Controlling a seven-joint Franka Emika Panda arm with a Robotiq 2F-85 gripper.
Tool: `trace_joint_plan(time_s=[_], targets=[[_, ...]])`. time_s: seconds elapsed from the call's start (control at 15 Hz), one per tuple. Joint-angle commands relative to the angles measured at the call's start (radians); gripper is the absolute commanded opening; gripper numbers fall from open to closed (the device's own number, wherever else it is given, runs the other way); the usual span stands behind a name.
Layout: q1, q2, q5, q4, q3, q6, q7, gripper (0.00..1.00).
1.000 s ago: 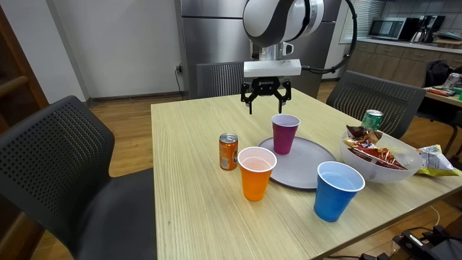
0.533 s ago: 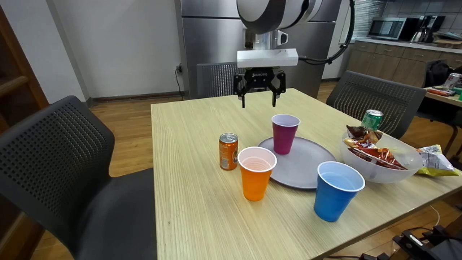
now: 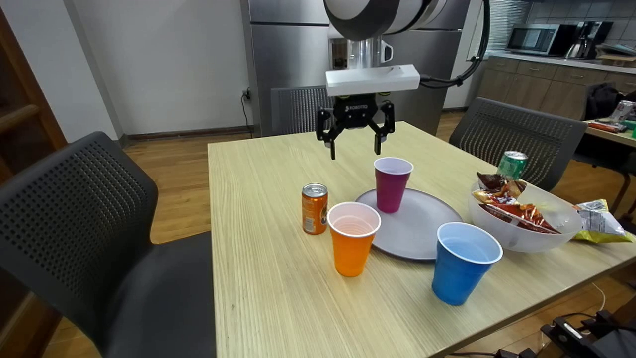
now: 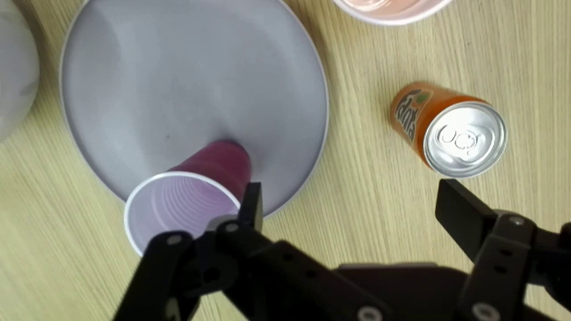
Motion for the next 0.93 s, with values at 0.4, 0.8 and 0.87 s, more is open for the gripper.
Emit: trace_joint_plan(time_s=[0.4, 0.8, 0.87], targets=[[-0.006, -0.104, -0.044, -0.117, 0.041, -0.115, -0.094, 1.00], [-0.010, -0.098, -0.088, -0.135, 0.056, -0.144, -0.165, 1.00], [-0.012, -0.100, -0.089, -0.138, 0.062, -0.145, -0.186, 1.00]])
